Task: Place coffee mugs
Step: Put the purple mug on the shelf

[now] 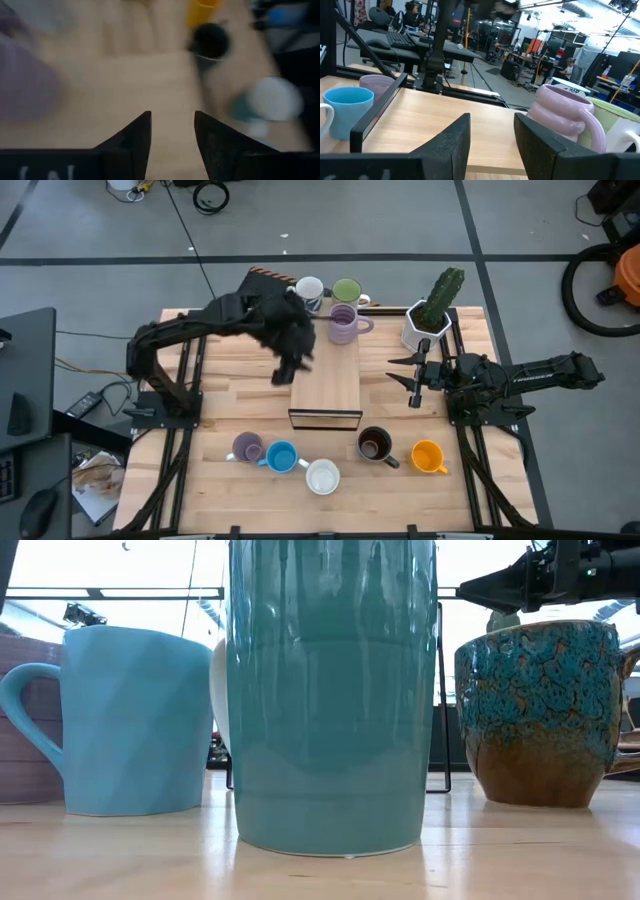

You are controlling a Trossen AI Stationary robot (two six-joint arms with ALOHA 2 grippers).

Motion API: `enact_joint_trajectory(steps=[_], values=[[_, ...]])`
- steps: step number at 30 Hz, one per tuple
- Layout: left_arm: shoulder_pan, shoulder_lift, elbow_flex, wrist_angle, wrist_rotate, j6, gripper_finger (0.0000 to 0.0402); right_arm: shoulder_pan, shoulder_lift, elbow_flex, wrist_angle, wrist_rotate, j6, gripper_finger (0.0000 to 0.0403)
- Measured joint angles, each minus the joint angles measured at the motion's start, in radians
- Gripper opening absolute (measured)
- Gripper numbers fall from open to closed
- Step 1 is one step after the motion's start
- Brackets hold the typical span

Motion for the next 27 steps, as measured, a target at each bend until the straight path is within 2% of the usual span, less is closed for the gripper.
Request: enact_joint_trajectory(steps=[4, 9, 15, 23, 27], values=[[-0.114, 0.001, -0.015, -0.154, 0.021, -0.196, 0.0148, 0.0, 0.0, 0.0, 0.0, 0.0, 0.0, 0.0158], [-0.281, 0.003, -0.101, -0.237, -0.067, -0.437, 0.0143, 0.0, 0.0, 0.0, -0.001, 0.001, 0.0, 0.0158], [-0.441, 0.003, -0.203, -0.235, -0.164, -0.743, 0.0142, 0.0, 0.0, 0.0, 0.019, 0.001, -0.024, 0.0158], [-0.609, 0.002, -0.402, -0.233, -0.171, -1.09, 0.0142, 0.0, 0.0, 0.0, 0.114, 0.001, -0.139, 0.0158], [-0.657, 0.002, -0.454, -0.224, -0.148, -1.256, 0.0142, -0.001, 0.0, 0.0, 0.154, 0.001, -0.175, 0.0158]])
